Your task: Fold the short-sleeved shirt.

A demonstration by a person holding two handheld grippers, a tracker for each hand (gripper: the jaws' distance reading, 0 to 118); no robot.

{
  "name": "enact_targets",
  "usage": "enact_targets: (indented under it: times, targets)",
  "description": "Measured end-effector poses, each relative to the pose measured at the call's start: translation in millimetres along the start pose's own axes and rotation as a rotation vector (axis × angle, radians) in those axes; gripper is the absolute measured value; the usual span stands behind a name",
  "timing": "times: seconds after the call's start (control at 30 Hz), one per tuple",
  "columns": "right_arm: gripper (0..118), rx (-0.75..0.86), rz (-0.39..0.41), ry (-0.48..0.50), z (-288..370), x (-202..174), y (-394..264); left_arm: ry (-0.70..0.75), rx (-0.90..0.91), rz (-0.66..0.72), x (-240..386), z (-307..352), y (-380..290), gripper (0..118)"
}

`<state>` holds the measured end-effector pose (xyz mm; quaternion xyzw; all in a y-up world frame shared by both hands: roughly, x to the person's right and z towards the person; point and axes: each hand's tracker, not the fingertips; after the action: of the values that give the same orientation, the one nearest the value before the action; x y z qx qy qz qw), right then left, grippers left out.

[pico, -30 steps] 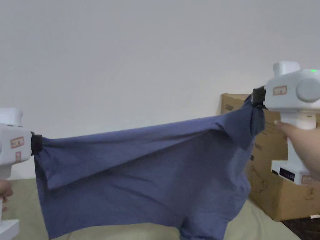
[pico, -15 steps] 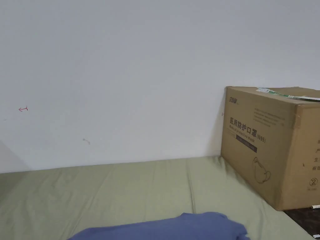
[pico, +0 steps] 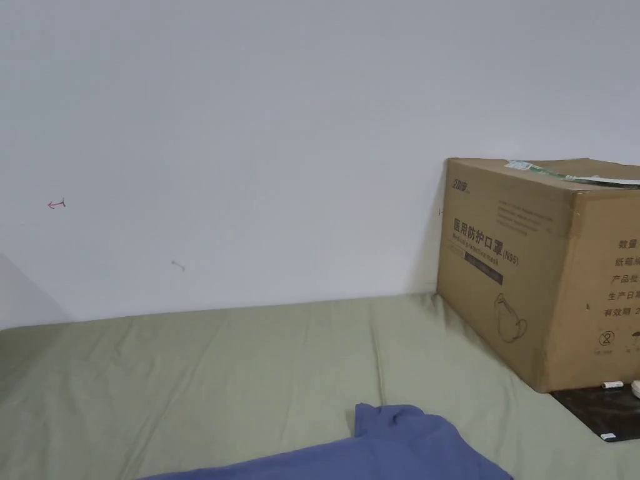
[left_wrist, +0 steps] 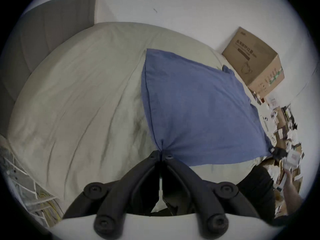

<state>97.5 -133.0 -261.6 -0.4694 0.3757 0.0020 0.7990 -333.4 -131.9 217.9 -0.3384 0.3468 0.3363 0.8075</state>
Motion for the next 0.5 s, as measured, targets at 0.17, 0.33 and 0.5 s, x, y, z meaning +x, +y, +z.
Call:
enact_targets:
  times: [0.17, 0.33, 0.5]
  targets:
    - [106, 0.050, 0.001, -0.131, 7.0, -12.6, 17.1, -0.038, 0.078, 0.091, 6.1, 19.3, 6.7, 96]
    - [106, 0.186, 0.102, -0.109, 28.2, -54.4, 45.6, -0.047, 0.209, 0.077, 28.3, 48.7, 18.2, 99]
    - [105, 0.331, 0.303, -0.040, 51.8, -130.8, 70.4, 0.122, 0.394, -0.155, 86.7, 70.2, 32.3, 98]
